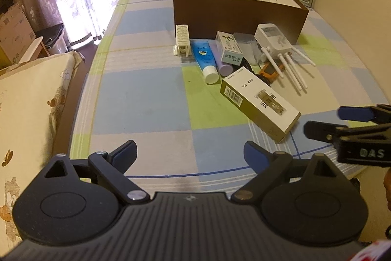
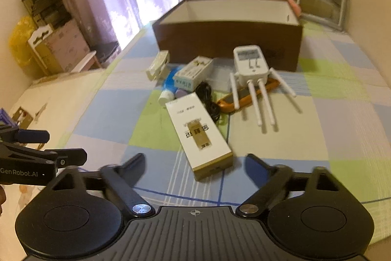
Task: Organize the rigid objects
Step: 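Reach down and grasp the white gold-labeled medicine box with the right gripper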
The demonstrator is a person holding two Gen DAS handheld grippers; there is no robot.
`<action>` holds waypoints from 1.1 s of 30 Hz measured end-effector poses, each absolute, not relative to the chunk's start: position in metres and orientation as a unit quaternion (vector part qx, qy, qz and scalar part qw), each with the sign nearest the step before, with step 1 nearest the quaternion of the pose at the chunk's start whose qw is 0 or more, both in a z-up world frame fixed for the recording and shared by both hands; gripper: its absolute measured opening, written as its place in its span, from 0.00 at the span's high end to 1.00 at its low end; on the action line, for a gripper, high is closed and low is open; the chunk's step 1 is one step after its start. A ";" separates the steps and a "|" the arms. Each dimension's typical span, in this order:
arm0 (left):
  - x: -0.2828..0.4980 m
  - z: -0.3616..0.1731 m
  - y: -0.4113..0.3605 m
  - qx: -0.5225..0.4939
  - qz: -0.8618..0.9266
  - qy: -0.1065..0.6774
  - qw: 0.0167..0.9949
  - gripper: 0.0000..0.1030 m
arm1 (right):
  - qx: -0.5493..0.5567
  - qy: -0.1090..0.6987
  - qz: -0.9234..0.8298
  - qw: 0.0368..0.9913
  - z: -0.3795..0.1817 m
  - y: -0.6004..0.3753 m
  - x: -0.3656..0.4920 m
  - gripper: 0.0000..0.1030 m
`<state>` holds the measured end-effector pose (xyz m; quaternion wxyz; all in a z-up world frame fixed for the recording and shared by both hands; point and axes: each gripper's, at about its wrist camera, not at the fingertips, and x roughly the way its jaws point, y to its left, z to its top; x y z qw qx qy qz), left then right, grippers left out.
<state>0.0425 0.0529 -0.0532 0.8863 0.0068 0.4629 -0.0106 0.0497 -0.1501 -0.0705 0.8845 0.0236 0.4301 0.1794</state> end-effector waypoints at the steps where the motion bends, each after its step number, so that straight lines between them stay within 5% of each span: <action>1: 0.045 -0.055 0.053 0.006 -0.010 0.465 0.885 0.10 | 0.023 0.434 0.179 0.883 -0.073 -0.149 0.053 0.23; 33: 0.113 -0.093 0.062 -0.035 0.080 0.492 0.866 0.15 | -0.102 0.473 0.281 0.829 -0.156 -0.100 0.165 0.44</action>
